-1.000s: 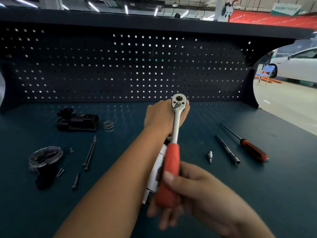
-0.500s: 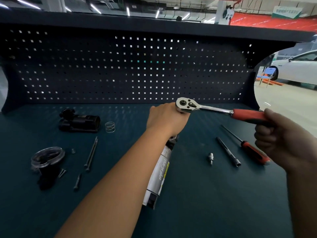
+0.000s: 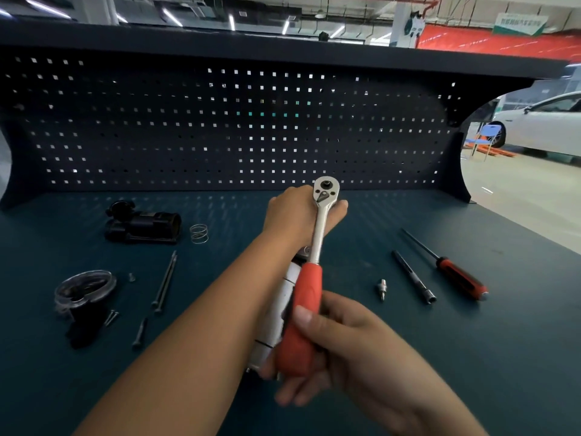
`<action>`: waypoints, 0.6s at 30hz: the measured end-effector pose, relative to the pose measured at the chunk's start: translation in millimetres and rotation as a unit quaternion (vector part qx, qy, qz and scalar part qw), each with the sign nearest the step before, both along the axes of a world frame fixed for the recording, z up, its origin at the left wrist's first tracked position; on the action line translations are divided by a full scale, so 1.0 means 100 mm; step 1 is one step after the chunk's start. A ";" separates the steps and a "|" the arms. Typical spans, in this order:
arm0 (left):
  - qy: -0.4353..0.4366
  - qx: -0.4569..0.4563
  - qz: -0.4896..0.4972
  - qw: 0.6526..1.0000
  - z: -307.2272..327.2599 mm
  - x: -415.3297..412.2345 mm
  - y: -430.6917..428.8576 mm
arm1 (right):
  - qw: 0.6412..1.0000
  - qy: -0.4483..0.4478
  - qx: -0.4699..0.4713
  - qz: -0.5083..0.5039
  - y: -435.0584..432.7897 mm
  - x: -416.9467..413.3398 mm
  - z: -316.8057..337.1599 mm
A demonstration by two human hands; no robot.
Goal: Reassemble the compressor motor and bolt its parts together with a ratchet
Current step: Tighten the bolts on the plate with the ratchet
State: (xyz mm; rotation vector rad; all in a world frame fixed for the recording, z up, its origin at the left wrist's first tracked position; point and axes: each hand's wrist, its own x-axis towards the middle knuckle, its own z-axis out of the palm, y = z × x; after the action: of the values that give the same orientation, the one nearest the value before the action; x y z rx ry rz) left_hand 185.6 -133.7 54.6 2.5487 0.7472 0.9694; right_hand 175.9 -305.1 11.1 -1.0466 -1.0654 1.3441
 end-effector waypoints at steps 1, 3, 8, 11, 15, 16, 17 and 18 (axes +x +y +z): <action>-0.028 -0.014 -0.025 0.999 0.01 -0.04 0.02 | 1.000 0.003 -0.002 -0.007 0.06 -0.03 -0.01; -0.105 -0.092 -0.079 0.987 0.02 -0.13 0.06 | 1.000 0.005 0.004 -0.014 0.09 -0.05 -0.01; -0.168 -0.202 -0.184 0.947 0.05 -0.25 0.20 | 1.000 -0.006 0.001 0.004 -0.07 0.09 0.09; -0.132 -0.206 -0.232 0.941 0.14 -0.25 0.25 | 0.998 -0.060 -0.020 -0.010 -0.26 0.33 0.20; -0.124 -0.190 -0.252 0.941 0.14 -0.23 0.28 | 0.967 -0.227 -0.081 -0.082 -0.47 0.73 0.49; -0.129 -0.193 -0.256 0.939 0.13 -0.23 0.29 | 0.947 -0.294 -0.092 -0.096 -0.48 0.85 0.59; -0.135 -0.200 -0.259 0.935 0.12 -0.23 0.29 | 0.919 -0.364 -0.103 -0.109 -0.47 0.98 0.69; -0.139 -0.207 -0.261 0.933 0.11 -0.23 0.30 | 0.888 -0.430 -0.112 -0.123 -0.44 1.11 0.80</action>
State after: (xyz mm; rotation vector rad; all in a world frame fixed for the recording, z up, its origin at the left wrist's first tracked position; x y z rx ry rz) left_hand 162.7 -103.9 65.1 2.0196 0.1469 0.8509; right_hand 286.8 -348.9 91.1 -1.9805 -1.3520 0.7843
